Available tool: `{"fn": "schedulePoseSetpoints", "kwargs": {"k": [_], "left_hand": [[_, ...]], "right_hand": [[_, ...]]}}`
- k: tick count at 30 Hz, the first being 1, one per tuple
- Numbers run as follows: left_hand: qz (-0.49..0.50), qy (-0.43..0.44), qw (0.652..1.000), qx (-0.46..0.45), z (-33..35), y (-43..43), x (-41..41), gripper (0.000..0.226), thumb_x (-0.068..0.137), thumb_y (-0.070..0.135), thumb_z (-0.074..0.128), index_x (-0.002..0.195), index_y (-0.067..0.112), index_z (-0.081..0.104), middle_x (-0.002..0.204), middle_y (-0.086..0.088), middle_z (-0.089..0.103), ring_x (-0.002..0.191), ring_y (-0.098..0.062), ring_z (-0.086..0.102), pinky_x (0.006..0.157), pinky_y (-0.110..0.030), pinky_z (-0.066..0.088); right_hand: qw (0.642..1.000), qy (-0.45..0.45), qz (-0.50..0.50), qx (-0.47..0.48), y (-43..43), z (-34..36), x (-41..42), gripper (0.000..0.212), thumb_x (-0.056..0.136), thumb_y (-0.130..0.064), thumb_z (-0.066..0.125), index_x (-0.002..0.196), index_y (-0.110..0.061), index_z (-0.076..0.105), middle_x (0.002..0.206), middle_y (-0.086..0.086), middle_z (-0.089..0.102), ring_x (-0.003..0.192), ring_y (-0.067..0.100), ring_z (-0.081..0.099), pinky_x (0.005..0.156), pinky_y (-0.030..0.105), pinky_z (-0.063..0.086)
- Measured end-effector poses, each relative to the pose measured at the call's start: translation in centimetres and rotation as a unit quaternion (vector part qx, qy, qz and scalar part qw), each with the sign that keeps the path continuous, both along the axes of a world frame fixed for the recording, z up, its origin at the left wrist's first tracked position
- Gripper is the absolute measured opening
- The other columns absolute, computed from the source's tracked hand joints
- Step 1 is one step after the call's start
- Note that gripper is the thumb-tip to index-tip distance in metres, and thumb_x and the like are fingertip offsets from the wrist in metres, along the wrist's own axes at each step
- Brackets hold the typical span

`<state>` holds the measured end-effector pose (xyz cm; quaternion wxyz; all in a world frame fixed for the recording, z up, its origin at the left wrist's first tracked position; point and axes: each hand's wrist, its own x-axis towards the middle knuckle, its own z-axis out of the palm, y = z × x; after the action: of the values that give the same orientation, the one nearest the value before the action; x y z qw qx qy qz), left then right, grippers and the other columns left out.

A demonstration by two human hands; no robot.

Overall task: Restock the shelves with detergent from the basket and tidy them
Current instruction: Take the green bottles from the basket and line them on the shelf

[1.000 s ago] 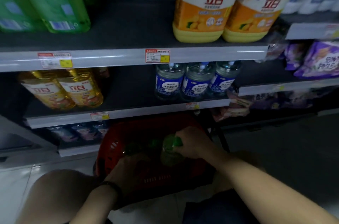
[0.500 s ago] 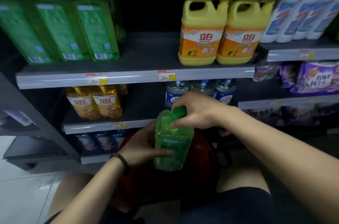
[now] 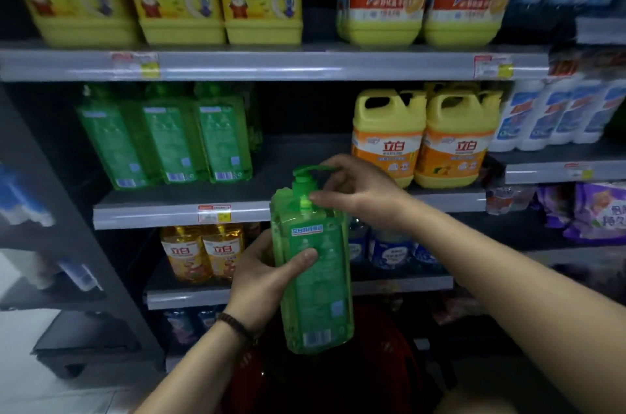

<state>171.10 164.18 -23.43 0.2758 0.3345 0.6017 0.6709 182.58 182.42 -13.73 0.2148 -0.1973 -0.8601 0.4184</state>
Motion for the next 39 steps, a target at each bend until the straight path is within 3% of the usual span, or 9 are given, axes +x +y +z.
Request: {"fn": "schedulePoseSetpoints", "kwargs": {"k": [3, 8, 13, 17, 20, 23, 25, 30, 39], "left_hand": [[0.04, -0.002, 0.999, 0.007, 1.5, 0.8, -1.4, 0.051, 0.071, 0.029, 0.09, 0.118, 0.018, 0.074, 0.106, 0.003, 0.083, 0.098, -0.017, 0.08, 0.08, -0.033, 0.066], [0.067, 0.023, 0.997, 0.0, 3.8, 3.3, -4.6, 0.039, 0.079, 0.029, 0.091, 0.114, 0.023, 0.077, 0.104, 0.004, 0.083, 0.098, -0.017, 0.08, 0.09, -0.047, 0.064], [0.053, -0.015, 0.998, -0.001, 6.3, 6.7, -8.4, 0.036, 0.077, 0.027, 0.092, 0.11, 0.016, 0.081, 0.106, -0.003, 0.083, 0.101, -0.025, 0.08, 0.096, -0.05, 0.061], [0.034, -0.036, 0.999, -0.016, 8.9, 9.2, -11.5, 0.037, 0.078, 0.024, 0.091, 0.11, 0.009, 0.08, 0.104, -0.008, 0.083, 0.1, -0.028, 0.079, 0.094, -0.046, 0.063], [0.024, -0.013, 0.999, -0.036, 10.6, 10.7, -13.6, 0.037, 0.081, 0.03, 0.088, 0.11, 0.01, 0.075, 0.096, 0.009, 0.081, 0.086, -0.005, 0.078, 0.084, -0.027, 0.064], [0.013, -0.011, 0.999, -0.037, 11.4, 12.0, -15.0, 0.056, 0.088, 0.031, 0.082, 0.136, 0.012, 0.059, 0.102, 0.011, 0.068, 0.08, 0.003, 0.064, 0.063, -0.011, 0.048], [0.004, -0.005, 1.0, -0.03, 11.7, 12.8, -15.6, 0.06, 0.09, 0.025, 0.081, 0.142, 0.012, 0.055, 0.095, 0.012, 0.062, 0.075, 0.007, 0.056, 0.072, -0.016, 0.05], [0.071, 0.143, 0.986, -0.048, 9.5, 13.8, -16.7, 0.074, 0.092, 0.038, 0.079, 0.156, 0.02, 0.046, 0.137, 0.005, 0.067, 0.125, -0.014, 0.067, 0.1, -0.03, 0.054], [0.017, 0.244, 0.955, -0.17, 2.9, 14.4, -17.4, 0.092, 0.097, 0.032, 0.072, 0.167, 0.029, 0.014, 0.159, 0.007, 0.05, 0.134, -0.02, 0.058, 0.1, -0.026, 0.047]], "right_hand": [[0.996, -0.015, 0.009, -0.088, 0.4, -2.0, 0.4, 0.089, 0.065, -0.07, 0.082, 0.14, -0.029, 0.057, 0.122, -0.001, 0.072, 0.112, 0.017, 0.072, 0.093, 0.042, 0.06], [0.994, -0.062, 0.037, -0.087, -0.1, -4.8, -0.8, 0.073, 0.079, -0.041, 0.093, 0.139, -0.04, 0.052, 0.124, -0.019, 0.073, 0.111, -0.002, 0.071, 0.101, 0.04, 0.06], [0.996, 0.022, -0.007, -0.089, 1.2, -4.5, -5.3, 0.071, 0.075, -0.047, 0.092, 0.135, -0.047, 0.053, 0.124, -0.017, 0.075, 0.11, 0.002, 0.074, 0.095, 0.042, 0.063], [0.99, 0.043, -0.031, -0.128, 3.3, -2.8, -8.8, 0.064, 0.077, -0.031, 0.096, 0.131, -0.035, 0.062, 0.116, -0.013, 0.079, 0.103, 0.007, 0.077, 0.095, 0.042, 0.063], [0.983, 0.038, -0.026, -0.179, 5.2, -1.4, -11.0, 0.055, 0.078, -0.023, 0.095, 0.128, -0.024, 0.07, 0.116, -0.004, 0.081, 0.102, 0.015, 0.079, 0.096, 0.045, 0.063], [0.977, 0.007, -0.018, -0.211, 6.9, 0.2, -12.7, 0.056, 0.076, -0.021, 0.097, 0.125, -0.024, 0.07, 0.111, -0.005, 0.082, 0.1, 0.018, 0.08, 0.09, 0.046, 0.064], [0.975, 0.009, -0.027, -0.219, 7.7, 0.5, -13.7, 0.054, 0.075, -0.017, 0.097, 0.121, -0.024, 0.069, 0.106, -0.006, 0.083, 0.097, 0.018, 0.081, 0.081, 0.043, 0.065], [0.976, 0.069, -0.068, -0.194, 9.6, -1.0, -16.1, 0.066, 0.067, -0.004, 0.1, 0.121, -0.018, 0.065, 0.109, 0.002, 0.082, 0.094, 0.019, 0.081, 0.07, 0.037, 0.065], [0.977, 0.143, -0.077, -0.137, 12.8, -4.9, -20.4, 0.07, 0.073, -0.005, 0.097, 0.131, -0.02, 0.059, 0.118, -0.004, 0.076, 0.105, 0.009, 0.076, 0.091, 0.036, 0.064]]}}
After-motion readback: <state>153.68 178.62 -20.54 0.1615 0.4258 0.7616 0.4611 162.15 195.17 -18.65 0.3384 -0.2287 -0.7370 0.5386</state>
